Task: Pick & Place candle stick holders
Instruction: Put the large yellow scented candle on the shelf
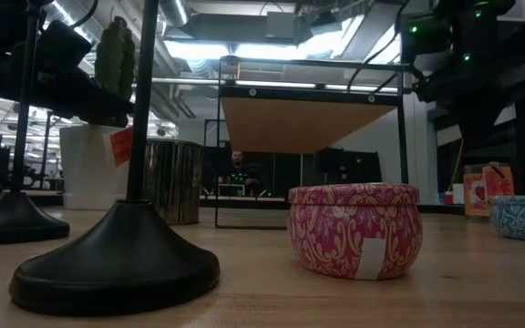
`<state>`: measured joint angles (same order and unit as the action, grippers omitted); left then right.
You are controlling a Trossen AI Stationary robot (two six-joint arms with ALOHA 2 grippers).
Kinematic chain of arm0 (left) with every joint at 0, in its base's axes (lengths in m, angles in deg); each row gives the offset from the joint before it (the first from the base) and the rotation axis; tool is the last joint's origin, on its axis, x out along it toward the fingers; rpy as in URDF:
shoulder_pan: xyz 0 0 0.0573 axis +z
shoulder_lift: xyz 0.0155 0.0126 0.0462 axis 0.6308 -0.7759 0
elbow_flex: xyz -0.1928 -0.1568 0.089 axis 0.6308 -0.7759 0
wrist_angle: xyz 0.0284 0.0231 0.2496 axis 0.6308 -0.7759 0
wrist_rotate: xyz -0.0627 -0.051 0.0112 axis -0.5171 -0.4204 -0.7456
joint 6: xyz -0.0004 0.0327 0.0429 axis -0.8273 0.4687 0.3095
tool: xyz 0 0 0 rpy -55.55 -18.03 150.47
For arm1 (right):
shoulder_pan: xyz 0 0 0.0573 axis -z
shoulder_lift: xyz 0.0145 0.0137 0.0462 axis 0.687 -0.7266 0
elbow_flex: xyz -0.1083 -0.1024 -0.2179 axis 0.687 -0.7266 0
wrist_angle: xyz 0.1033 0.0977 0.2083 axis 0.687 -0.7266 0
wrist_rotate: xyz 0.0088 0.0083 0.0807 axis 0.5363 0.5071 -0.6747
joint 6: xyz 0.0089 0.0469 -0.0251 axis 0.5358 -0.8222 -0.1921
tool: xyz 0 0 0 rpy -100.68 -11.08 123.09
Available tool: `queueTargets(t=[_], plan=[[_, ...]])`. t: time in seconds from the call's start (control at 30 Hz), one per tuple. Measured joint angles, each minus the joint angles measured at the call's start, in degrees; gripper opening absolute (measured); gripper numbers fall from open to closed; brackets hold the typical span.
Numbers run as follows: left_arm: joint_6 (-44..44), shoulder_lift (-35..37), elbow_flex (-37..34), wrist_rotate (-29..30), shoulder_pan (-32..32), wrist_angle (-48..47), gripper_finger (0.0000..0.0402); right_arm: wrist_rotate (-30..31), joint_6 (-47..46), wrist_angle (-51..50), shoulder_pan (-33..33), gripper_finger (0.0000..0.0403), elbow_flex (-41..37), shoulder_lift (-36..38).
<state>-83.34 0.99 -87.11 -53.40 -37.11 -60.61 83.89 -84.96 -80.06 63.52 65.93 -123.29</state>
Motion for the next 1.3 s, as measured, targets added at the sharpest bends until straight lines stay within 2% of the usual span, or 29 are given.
queueTargets(t=[0.33, 0.57, 0.73, 0.83, 1.13, 1.3], plan=[[0.00, -0.01, 0.00, 0.00, -0.01, -0.02, 0.0004, 0.00, -0.27, 0.48, 1.25, 0.0140, -0.07, -4.17], [0.00, -0.01, 0.02, 0.00, -0.02, -0.04, 0.0004, 0.06, -1.28, 6.34, 2.10, 0.0140, -5.10, -4.37], [0.00, -0.02, 0.02, 0.00, -0.02, -0.04, 0.0004, 0.52, -1.94, 7.00, 2.07, 0.0135, -5.73, -4.12], [0.00, -0.02, 0.01, 0.00, -0.01, -0.04, 0.0004, 1.40, -2.90, 6.93, 2.07, 0.0115, -5.77, -4.14], [0.00, -0.02, 0.00, 0.00, -0.02, -0.04, 0.0004, 2.43, -3.43, 6.49, 1.94, 0.0016, -5.81, -4.16], [0.00, -0.01, 0.01, 0.00, -0.01, -0.07, 0.0004, 2.26, -3.38, 7.03, 1.93, 0.0004, -5.84, -4.14]])
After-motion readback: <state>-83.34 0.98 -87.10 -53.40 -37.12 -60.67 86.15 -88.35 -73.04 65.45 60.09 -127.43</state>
